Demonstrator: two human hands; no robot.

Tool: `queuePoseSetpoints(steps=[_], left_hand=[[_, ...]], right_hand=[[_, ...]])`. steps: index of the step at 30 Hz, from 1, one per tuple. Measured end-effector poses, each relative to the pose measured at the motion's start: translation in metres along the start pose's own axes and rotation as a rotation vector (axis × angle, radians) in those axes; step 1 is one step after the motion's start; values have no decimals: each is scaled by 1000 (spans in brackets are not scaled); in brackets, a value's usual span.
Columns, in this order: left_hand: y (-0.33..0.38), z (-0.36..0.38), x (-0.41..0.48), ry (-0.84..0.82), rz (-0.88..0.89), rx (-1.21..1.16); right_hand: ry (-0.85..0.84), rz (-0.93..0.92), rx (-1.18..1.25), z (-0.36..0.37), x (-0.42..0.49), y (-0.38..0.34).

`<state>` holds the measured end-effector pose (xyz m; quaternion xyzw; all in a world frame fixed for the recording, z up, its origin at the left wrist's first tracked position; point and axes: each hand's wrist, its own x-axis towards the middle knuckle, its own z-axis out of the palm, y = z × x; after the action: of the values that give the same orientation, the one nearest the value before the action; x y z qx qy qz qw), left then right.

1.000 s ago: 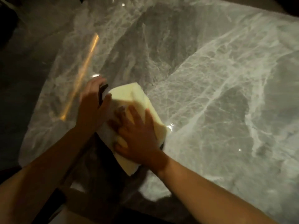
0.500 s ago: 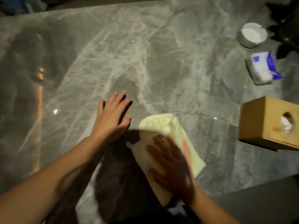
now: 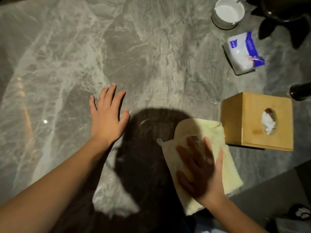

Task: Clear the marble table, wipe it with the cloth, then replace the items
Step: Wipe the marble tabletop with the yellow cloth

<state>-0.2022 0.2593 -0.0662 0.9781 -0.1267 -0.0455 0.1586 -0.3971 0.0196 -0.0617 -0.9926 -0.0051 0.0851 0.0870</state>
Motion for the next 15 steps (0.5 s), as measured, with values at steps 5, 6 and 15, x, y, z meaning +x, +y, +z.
queuePoseSetpoints(steps=[5,6,15], left_hand=[[-2,0,2,-22,-11,16],[-3,-1,2,-22,-5,-5],[-4,-2,1,-13,-6,31]], right_hand=[[65,26,54,-12,86,-26],[59,15,66,-14,108,-28],[78,55,-43,-44,314,-15]])
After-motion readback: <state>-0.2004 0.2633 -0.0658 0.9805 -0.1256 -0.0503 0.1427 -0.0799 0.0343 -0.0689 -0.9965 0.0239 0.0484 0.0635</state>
